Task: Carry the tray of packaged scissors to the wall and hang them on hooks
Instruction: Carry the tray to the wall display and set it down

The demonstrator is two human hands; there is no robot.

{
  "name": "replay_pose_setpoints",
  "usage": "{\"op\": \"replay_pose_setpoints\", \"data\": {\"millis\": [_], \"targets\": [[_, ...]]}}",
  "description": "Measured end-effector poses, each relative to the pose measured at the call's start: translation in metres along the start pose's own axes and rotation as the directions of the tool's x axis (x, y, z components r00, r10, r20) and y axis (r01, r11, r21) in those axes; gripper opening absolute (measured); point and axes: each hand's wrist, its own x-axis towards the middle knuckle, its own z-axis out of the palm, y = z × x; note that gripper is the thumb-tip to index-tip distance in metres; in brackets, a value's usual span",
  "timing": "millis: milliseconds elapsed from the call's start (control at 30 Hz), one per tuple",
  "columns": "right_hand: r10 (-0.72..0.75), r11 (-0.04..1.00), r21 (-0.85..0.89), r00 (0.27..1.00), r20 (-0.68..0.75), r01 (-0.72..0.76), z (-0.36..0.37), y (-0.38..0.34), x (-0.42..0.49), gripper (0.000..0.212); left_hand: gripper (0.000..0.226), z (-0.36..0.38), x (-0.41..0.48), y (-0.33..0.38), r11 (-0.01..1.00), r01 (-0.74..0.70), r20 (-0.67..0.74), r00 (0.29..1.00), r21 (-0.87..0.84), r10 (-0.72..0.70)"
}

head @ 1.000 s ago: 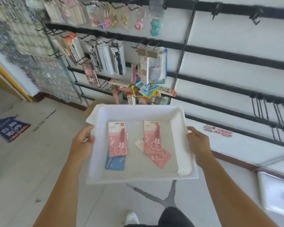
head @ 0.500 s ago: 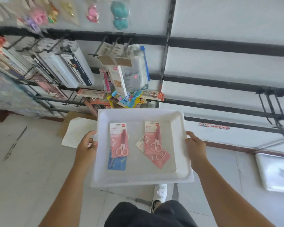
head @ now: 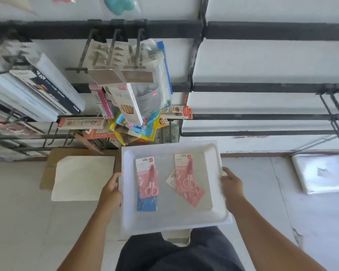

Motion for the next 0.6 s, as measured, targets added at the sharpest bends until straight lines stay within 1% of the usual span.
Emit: {"op": "replay_pose_setpoints", "data": {"millis": [100, 200, 333, 400, 467, 567, 600], "targets": [[0.010, 1.000, -0.003, 1.000, -0.018, -0.010, 0.006, 0.006, 0.001, 0.049, 0.066, 0.002, 0.009, -0.007, 1.000, 0.011, -0.012, 1.000, 0.010, -0.010], [0.003, 1.000, -0.006, 0.999, -0.036, -0.004, 0.004, 0.009, 0.005, 0.049, 0.064, 0.006, 0.009, -0.007, 0.999, 0.011, -0.066, 0.998, -0.032, -0.013], [-0.015, 1.000, -0.008, 0.999, -0.029, 0.014, -0.008, 0.012, -0.002, 0.049, 0.052, 0.013, -0.012, -0.013, 0.993, -0.031, -0.156, 0.988, -0.114, 0.013], [0.004, 1.000, -0.021, 1.000, -0.018, -0.004, -0.012, 0.014, -0.005, 0.049, 0.047, 0.016, -0.020, -0.015, 0.989, -0.044, -0.182, 0.983, -0.139, 0.019], [0.023, 0.999, -0.045, 1.000, -0.005, -0.023, -0.015, 0.018, -0.006, 0.051, 0.048, 0.019, -0.021, -0.022, 0.989, -0.039, -0.182, 0.983, -0.141, 0.013], [0.081, 0.995, -0.063, 0.997, 0.008, -0.081, -0.013, 0.019, -0.008, 0.052, 0.056, 0.025, -0.009, -0.031, 0.991, 0.030, -0.167, 0.985, -0.132, -0.052], [0.098, 0.993, -0.065, 0.995, -0.006, -0.098, -0.008, 0.038, 0.003, 0.052, 0.060, 0.039, 0.006, -0.046, 0.995, 0.035, -0.157, 0.986, -0.098, -0.051]]}}
